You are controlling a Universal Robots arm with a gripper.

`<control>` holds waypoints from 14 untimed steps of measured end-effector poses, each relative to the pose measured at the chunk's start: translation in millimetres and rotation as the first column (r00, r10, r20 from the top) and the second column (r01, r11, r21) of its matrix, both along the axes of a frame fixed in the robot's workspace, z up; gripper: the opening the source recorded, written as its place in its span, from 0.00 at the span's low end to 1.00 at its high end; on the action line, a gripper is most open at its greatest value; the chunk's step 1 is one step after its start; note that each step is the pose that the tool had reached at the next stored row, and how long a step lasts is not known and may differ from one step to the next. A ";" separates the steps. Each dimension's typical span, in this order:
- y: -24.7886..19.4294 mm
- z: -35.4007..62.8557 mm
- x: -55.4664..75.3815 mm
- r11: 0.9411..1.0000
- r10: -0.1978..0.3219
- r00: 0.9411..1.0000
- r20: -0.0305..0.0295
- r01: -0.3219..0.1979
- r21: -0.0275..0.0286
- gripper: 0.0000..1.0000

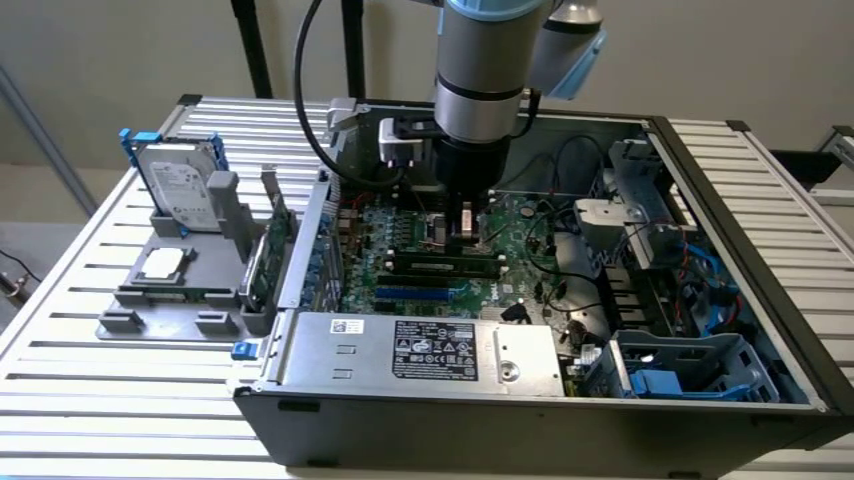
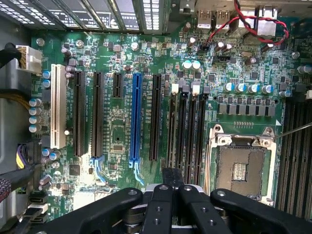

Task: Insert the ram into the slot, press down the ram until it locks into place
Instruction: 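Press down the ram until it locks into place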

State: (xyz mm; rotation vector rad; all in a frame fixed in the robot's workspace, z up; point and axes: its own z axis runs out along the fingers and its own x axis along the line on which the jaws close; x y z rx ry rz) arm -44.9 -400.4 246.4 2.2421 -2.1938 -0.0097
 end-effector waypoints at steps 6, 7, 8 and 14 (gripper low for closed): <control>0.5 -0.6 -0.4 1.000 0.000 1.000 0.000 0.000 0.000 0.11; 0.9 -0.8 -0.5 1.000 0.000 1.000 0.000 0.000 0.000 0.11; 1.5 -1.2 -0.4 1.000 0.000 1.000 0.000 0.000 0.000 0.11; 2.8 -4.6 -0.4 1.000 -0.003 1.000 -0.004 0.003 0.000 0.11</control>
